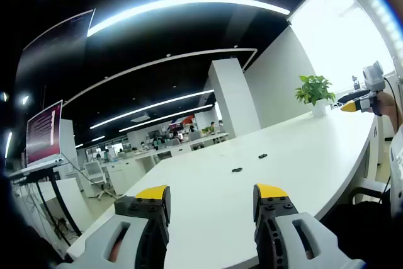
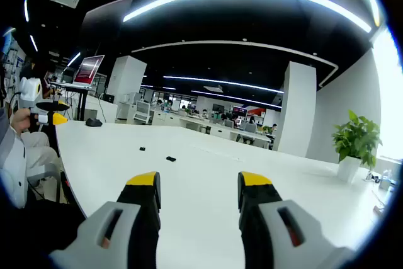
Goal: Snap the two parts of the plastic buckle together until the buckle closes and remains connected.
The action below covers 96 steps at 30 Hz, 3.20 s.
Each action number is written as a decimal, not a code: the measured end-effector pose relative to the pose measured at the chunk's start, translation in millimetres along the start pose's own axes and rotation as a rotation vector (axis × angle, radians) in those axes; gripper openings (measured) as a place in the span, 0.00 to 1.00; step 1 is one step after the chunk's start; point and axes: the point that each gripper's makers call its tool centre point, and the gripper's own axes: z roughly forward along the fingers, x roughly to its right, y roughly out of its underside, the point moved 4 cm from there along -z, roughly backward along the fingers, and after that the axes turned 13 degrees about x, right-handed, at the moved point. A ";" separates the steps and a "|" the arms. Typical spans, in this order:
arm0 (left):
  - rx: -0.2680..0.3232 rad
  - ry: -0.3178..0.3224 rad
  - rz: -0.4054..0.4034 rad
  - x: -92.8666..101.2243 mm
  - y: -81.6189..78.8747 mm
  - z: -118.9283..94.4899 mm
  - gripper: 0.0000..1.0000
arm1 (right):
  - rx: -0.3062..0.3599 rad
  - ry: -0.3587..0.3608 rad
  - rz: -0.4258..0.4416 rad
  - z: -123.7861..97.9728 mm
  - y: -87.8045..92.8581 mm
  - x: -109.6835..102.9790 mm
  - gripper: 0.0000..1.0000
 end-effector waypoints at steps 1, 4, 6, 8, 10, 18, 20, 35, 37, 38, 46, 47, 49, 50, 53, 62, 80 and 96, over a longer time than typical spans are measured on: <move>0.000 0.000 0.000 -0.1 0.2 0.1 0.53 | 0.000 0.000 0.000 0.1 0.0 -0.1 0.50; -0.002 0.000 -0.001 -0.4 0.5 0.1 0.53 | -0.001 -0.002 0.001 0.2 0.2 -0.4 0.50; -0.002 0.000 0.000 -0.6 0.5 -0.1 0.53 | -0.002 -0.003 0.001 0.1 0.2 -0.4 0.50; -0.001 0.000 0.000 -0.8 0.5 -0.4 0.53 | -0.003 -0.003 0.001 0.1 0.4 -0.5 0.50; -0.002 0.000 0.000 -0.9 0.6 -0.5 0.53 | -0.003 -0.002 0.001 -0.2 0.3 -0.4 0.50; -0.005 0.006 0.000 -0.8 1.7 -0.8 0.53 | -0.005 -0.002 0.003 -0.3 1.3 -1.8 0.50; -0.006 0.008 0.000 -0.9 2.1 -1.0 0.53 | -0.007 -0.001 0.003 -0.3 1.7 -2.2 0.50; -0.011 0.010 0.001 -2.9 3.0 -0.5 0.53 | -0.005 0.005 -0.002 0.5 1.0 -2.6 0.50; -0.012 0.012 0.001 -2.9 3.2 -0.2 0.53 | -0.007 0.003 0.000 1.1 1.5 -3.0 0.50; -0.013 0.011 0.000 -3.5 3.5 -0.2 0.53 | -0.007 0.002 0.001 1.3 1.5 -2.9 0.50; -0.013 -0.003 -0.002 -6.9 3.3 -1.0 0.53 | -0.008 0.001 0.003 2.3 1.1 -2.4 0.50; -0.013 -0.003 -0.001 -7.0 3.1 -0.9 0.53 | -0.008 0.000 0.002 2.4 1.1 -2.4 0.50; -0.013 -0.002 -0.001 -6.8 2.9 -0.8 0.53 | -0.009 -0.002 0.004 3.0 1.5 -2.4 0.49; -0.014 -0.001 -0.001 -6.8 2.9 -0.8 0.53 | -0.010 -0.003 0.005 3.3 1.8 -2.3 0.49; -0.015 -0.003 -0.001 -7.0 3.0 -0.7 0.53 | -0.013 -0.005 0.006 4.0 2.4 -1.9 0.49; -0.018 -0.007 -0.004 -8.3 4.6 -1.1 0.53 | -0.016 -0.005 0.007 4.8 4.0 -1.3 0.49; -0.029 -0.008 -0.012 -8.4 10.6 1.6 0.53 | -0.031 -0.005 0.016 7.0 11.6 0.9 0.48; -0.041 0.009 -0.036 -6.4 18.1 9.6 0.53 | -0.034 -0.025 0.035 13.6 16.7 -0.9 0.47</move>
